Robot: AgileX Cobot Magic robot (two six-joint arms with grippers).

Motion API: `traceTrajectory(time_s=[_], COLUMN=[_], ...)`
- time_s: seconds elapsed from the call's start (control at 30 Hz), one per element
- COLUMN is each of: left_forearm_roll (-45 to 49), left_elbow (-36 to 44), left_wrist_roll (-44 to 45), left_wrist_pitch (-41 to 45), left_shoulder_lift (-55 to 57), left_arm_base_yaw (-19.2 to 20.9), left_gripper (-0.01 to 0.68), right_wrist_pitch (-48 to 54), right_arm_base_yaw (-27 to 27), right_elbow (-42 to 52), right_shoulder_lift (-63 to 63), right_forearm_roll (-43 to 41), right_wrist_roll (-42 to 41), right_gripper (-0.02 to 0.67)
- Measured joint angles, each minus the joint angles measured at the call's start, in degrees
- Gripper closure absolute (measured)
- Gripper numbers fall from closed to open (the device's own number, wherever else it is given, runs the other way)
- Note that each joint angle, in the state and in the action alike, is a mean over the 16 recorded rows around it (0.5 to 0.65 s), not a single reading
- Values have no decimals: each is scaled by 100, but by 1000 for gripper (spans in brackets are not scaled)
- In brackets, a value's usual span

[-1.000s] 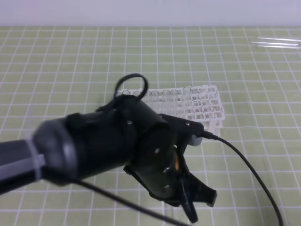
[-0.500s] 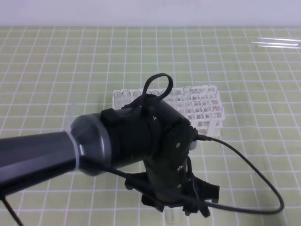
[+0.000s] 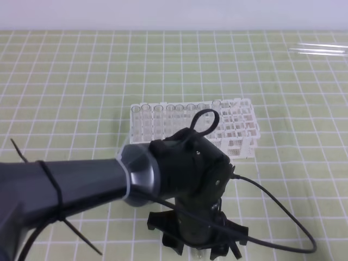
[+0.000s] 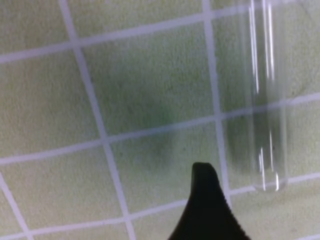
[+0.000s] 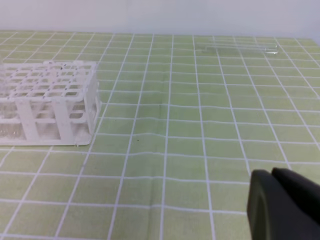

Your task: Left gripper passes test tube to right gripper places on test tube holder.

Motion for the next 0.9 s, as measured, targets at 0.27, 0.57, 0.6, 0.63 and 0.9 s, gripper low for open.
traceTrajectory(time_s=[0.27,0.57,0.6,0.63,0.9], left_forearm_roll=[182,368,383,393,464], left_elbow=[-19,-58,-61,-65,-69], left_wrist_roll=[-170,-385,-402,-412,-346], left_wrist_pitch=[-94,-133,-135,-137,-117], left_shoulder_lift=[229,377,385,396,306], left_arm_base_yaw=[2,-1,-1,-1,-1], left_gripper=[261,407,427,446,601], right_wrist_pitch=[0,0,0,0,0], right_arm_base_yaw=[0,0,0,0,0], right_elbow=[0,0,0,0,0], right_shoulder_lift=[0,0,0,0,0], right_forearm_roll=[0,0,0,0,0], right_wrist_roll=[0,0,0,0,0], right_gripper=[666,666,666,666,666])
